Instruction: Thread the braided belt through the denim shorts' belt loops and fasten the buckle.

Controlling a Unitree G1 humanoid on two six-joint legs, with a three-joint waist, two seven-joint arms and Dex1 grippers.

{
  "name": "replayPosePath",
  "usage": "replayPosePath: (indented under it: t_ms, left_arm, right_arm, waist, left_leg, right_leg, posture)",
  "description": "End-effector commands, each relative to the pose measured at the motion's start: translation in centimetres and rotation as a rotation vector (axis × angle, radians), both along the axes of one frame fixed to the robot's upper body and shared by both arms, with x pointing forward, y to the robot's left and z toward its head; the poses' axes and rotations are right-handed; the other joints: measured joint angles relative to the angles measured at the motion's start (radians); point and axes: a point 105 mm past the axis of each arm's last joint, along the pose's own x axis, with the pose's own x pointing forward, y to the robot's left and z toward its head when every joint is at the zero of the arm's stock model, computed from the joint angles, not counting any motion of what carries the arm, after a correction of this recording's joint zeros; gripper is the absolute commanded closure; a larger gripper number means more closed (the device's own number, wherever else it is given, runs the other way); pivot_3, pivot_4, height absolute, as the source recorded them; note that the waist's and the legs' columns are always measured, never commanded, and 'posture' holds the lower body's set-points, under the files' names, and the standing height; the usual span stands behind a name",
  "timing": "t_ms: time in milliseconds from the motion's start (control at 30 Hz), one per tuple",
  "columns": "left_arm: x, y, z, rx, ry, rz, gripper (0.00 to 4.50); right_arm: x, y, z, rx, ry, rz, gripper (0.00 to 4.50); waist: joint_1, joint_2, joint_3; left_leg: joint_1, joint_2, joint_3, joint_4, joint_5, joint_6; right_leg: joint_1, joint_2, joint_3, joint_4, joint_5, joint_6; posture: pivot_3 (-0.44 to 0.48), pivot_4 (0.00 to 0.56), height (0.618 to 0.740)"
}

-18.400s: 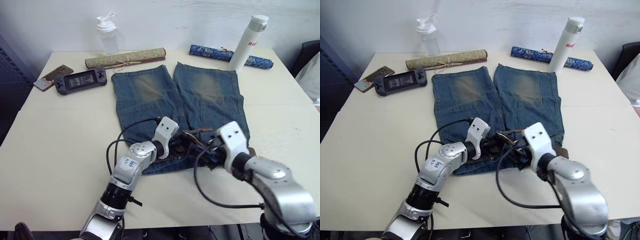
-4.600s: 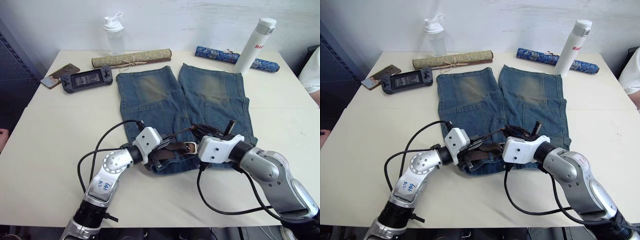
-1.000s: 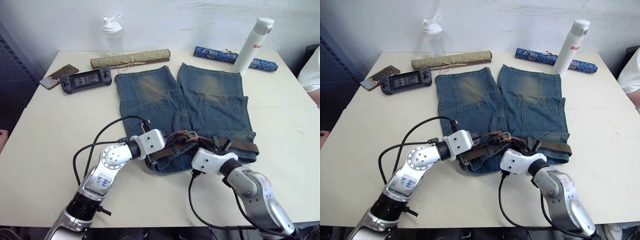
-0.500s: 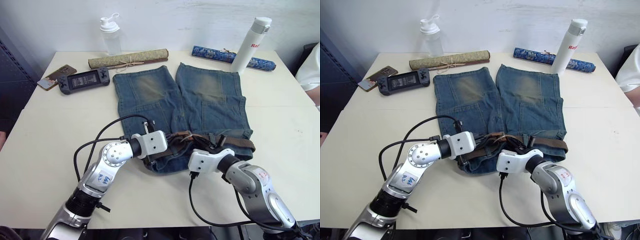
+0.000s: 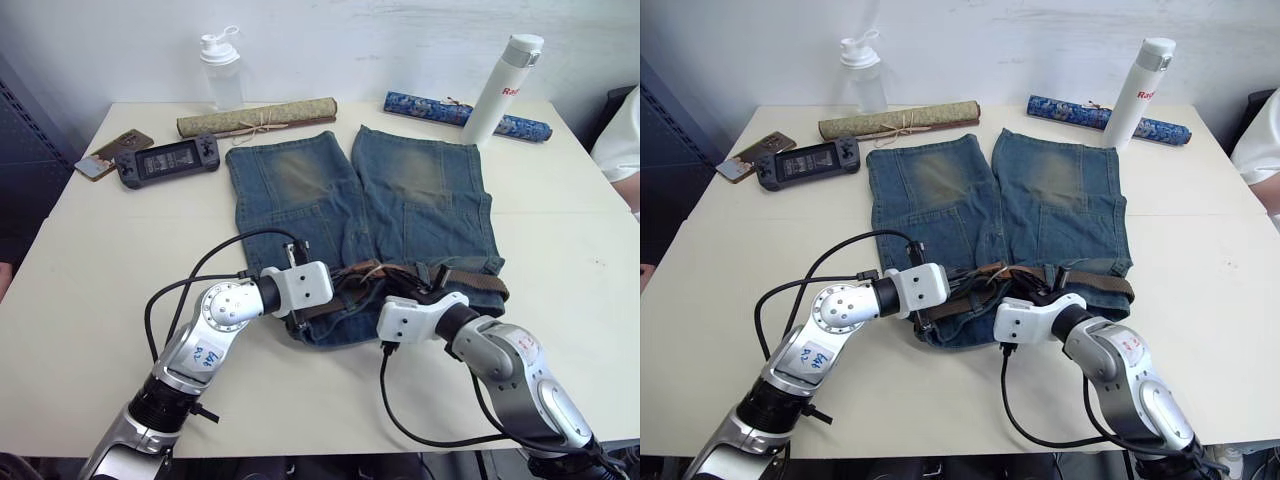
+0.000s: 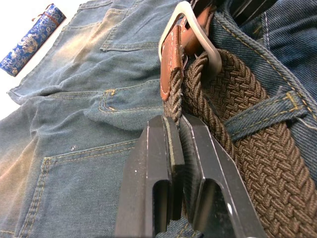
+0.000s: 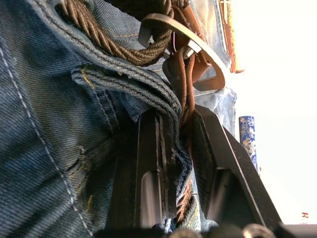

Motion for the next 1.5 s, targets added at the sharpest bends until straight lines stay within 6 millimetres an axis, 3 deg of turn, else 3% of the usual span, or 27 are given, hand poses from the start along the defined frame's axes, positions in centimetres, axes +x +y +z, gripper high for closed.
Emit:
replayPosePath:
  t_ms: [33, 167, 567, 767, 933, 1200, 1500]
  left_arm:
    - [-0.4, -0.2, 1.2, -0.018, -0.033, -0.013, 4.50]
    - [-0.5, 0.0, 1.3, -0.009, -0.037, -0.006, 4.50]
    - [-0.6, 0.0, 0.8, 0.095, -0.074, -0.051, 4.50]
    - [0.5, -0.2, 1.3, 0.106, -0.103, -0.034, 4.50]
    - [1.0, -2.4, 2.0, -0.123, -0.003, 0.011, 4.50]
    - [-1.0, -5.4, 0.1, -0.079, 0.031, -0.156, 4.50]
    - [-1.0, -2.1, -1.2, 0.011, 0.047, -0.127, 4.50]
  right_arm:
    - [-0.2, 0.5, 2.5, -0.013, -0.119, 0.059, 4.30]
    - [0.0, 0.3, 2.9, -0.046, -0.149, 0.076, 4.30]
    - [-0.3, 2.4, 2.9, -0.165, -0.216, 0.262, 4.30]
    - [-0.3, 3.0, 2.7, -0.163, -0.215, 0.294, 4.30]
    - [-0.5, 3.1, 2.5, -0.141, -0.201, 0.291, 4.30]
    - [-0.5, 3.1, 2.3, -0.138, -0.188, 0.291, 4.30]
    - [-0.7, 3.0, 2.7, -0.134, -0.211, 0.291, 4.30]
  waist:
    - [0.000, 0.000, 0.000]
    - [0.000, 0.000, 0.000]
    - [-0.002, 0.000, 0.000]
    - [-0.001, 0.000, 0.000]
    - [0.003, 0.000, 0.000]
    - [0.004, 0.000, 0.000]
    - [-0.003, 0.000, 0.000]
  left_leg:
    - [0.000, 0.000, 0.000, 0.000, 0.000, 0.000]
    - [0.000, 0.000, 0.000, 0.000, 0.000, 0.000]
    - [0.000, 0.000, 0.000, 0.000, 0.000, 0.000]
    - [0.000, 0.000, 0.000, 0.001, 0.000, 0.000]
    - [0.000, 0.000, 0.000, 0.002, 0.001, 0.001]
    - [0.000, 0.000, -0.001, 0.005, 0.001, 0.001]
    - [0.000, 0.000, -0.001, 0.005, 0.001, 0.001]
  right_leg:
    - [0.000, 0.000, 0.000, 0.000, 0.000, 0.000]
    - [0.000, 0.000, 0.000, 0.000, 0.000, 0.000]
    - [0.000, 0.000, 0.000, 0.000, 0.000, 0.000]
    - [0.000, 0.000, 0.000, 0.002, 0.000, 0.000]
    - [0.000, 0.000, 0.000, 0.005, 0.000, 0.000]
    - [0.001, 0.000, 0.000, 0.006, 0.000, 0.000]
    - [0.001, 0.000, 0.000, 0.007, 0.000, 0.000]
  posture:
    - [0.000, 0.150, 0.717]
    - [0.000, 0.150, 0.717]
    - [0.000, 0.150, 0.717]
    - [0.000, 0.150, 0.717]
    - [0.000, 0.150, 0.717]
    - [0.000, 0.150, 0.717]
    - [0.000, 0.150, 0.717]
